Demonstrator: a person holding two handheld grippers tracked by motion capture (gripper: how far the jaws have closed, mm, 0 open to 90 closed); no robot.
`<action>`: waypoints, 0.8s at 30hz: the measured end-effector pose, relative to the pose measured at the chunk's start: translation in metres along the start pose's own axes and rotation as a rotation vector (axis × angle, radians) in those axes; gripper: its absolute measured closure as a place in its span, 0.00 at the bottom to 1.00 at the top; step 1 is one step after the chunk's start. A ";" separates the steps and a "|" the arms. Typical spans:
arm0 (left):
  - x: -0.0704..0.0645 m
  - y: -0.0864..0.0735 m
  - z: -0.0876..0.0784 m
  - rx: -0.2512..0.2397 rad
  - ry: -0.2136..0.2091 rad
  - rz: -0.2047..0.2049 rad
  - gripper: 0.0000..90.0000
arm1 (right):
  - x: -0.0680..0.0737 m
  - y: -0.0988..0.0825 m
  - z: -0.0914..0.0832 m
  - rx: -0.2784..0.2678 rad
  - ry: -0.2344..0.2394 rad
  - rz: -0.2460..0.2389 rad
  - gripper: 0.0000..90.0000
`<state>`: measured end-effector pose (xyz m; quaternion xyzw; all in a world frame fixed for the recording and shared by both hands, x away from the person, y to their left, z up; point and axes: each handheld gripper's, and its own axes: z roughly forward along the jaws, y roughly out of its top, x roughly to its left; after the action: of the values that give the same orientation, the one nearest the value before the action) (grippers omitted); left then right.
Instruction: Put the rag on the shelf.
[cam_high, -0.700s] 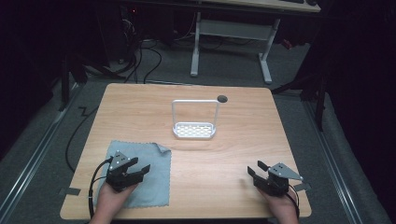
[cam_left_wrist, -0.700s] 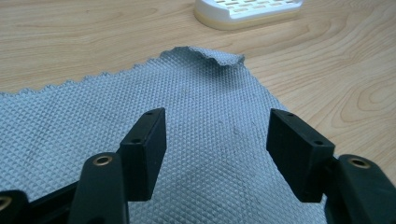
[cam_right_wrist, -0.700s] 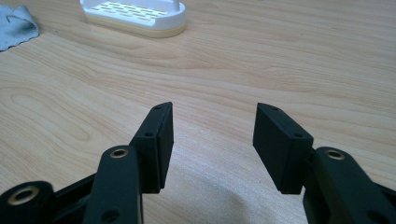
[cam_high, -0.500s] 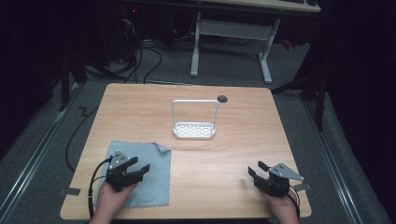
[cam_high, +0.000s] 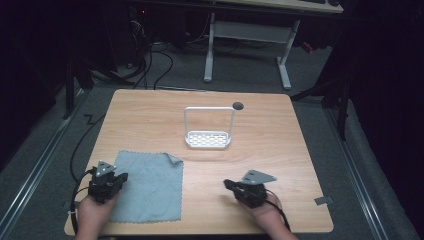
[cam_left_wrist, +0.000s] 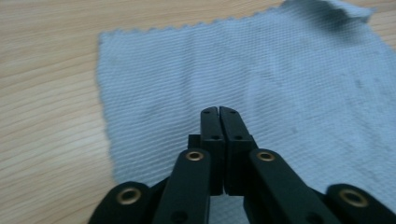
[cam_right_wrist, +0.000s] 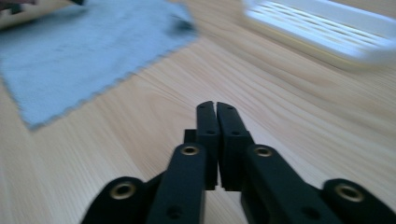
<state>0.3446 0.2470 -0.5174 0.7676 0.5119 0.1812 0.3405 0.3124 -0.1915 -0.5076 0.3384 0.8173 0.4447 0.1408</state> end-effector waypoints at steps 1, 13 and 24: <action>0.000 0.000 0.001 0.009 0.002 0.004 1.00 | 0.008 0.007 0.013 0.010 0.020 -0.023 1.00; -0.002 -0.004 0.008 0.037 -0.029 0.020 1.00 | 0.072 0.056 0.127 0.193 0.125 -0.226 1.00; -0.063 0.004 0.024 0.023 -0.202 0.169 0.98 | 0.029 0.024 0.070 0.213 0.065 -0.151 1.00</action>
<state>0.3363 0.1810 -0.5274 0.8262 0.4107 0.1250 0.3649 0.3380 -0.1186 -0.5254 0.2745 0.8872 0.3540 0.1106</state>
